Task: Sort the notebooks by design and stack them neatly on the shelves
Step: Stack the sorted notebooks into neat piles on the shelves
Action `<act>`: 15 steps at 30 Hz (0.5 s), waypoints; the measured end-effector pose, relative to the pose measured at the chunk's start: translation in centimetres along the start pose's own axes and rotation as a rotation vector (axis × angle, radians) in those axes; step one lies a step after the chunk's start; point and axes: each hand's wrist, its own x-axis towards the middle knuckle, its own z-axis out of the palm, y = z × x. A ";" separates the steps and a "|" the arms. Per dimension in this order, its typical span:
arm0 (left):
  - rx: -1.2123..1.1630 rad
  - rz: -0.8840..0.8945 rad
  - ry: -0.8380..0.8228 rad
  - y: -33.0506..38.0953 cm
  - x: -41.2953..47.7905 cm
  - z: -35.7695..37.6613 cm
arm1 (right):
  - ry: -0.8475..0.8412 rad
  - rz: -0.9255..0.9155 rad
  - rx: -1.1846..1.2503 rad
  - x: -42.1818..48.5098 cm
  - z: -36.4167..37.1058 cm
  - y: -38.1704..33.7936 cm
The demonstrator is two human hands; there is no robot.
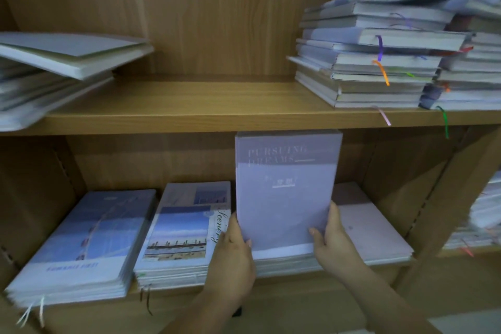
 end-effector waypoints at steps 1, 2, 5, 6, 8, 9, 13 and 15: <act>0.009 0.006 -0.010 -0.2 0.0 -0.1 | -0.001 0.006 -0.004 0.0 -0.1 0.2; 0.005 0.015 -0.016 -0.3 -0.1 -0.2 | 0.001 0.010 0.003 -0.1 -0.1 0.3; -0.009 0.030 -0.009 -0.2 -0.4 -0.2 | 0.011 0.019 0.037 -0.4 0.3 0.1; -0.014 0.035 0.000 -0.1 -0.5 -0.1 | 0.011 0.026 0.041 -0.4 0.5 0.1; -0.037 0.046 0.016 -0.2 -0.6 0.1 | 0.015 0.028 0.048 -0.3 0.6 0.0; -0.048 0.044 0.018 -0.3 -0.5 0.2 | 0.012 0.027 0.042 -0.2 0.7 0.1; -0.068 0.013 0.015 -0.6 0.3 0.3 | -0.010 0.021 -0.010 -0.1 0.6 0.3; -0.068 0.032 0.024 -0.3 0.4 0.4 | -0.014 0.006 -0.026 0.0 0.4 0.3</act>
